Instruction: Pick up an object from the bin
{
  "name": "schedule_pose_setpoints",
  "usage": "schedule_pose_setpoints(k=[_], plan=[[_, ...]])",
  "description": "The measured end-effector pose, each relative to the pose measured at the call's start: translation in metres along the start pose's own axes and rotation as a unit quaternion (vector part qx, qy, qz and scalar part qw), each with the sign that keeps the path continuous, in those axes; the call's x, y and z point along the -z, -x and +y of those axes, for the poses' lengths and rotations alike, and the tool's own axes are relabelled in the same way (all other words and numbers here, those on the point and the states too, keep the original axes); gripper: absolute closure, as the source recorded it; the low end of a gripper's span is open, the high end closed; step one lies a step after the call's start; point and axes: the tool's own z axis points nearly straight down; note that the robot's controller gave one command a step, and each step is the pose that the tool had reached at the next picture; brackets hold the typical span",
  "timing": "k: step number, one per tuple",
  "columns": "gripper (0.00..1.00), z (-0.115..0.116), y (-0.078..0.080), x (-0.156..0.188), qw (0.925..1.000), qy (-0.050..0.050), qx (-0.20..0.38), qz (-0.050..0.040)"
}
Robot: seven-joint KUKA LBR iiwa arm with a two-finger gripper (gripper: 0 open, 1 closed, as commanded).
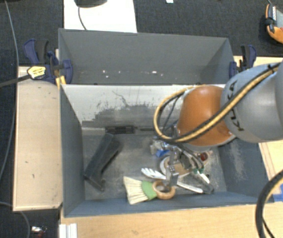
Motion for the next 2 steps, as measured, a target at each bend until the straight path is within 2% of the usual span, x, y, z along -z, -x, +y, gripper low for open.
schedule_pose_setpoints(k=[1,2], plan=[[0.0,-0.008,0.003,0.012,0.9997,-0.001,0.026,-0.0024],[0.0,0.007,-0.009,-0.006,1.0,0.0,-0.009,-0.0013]])
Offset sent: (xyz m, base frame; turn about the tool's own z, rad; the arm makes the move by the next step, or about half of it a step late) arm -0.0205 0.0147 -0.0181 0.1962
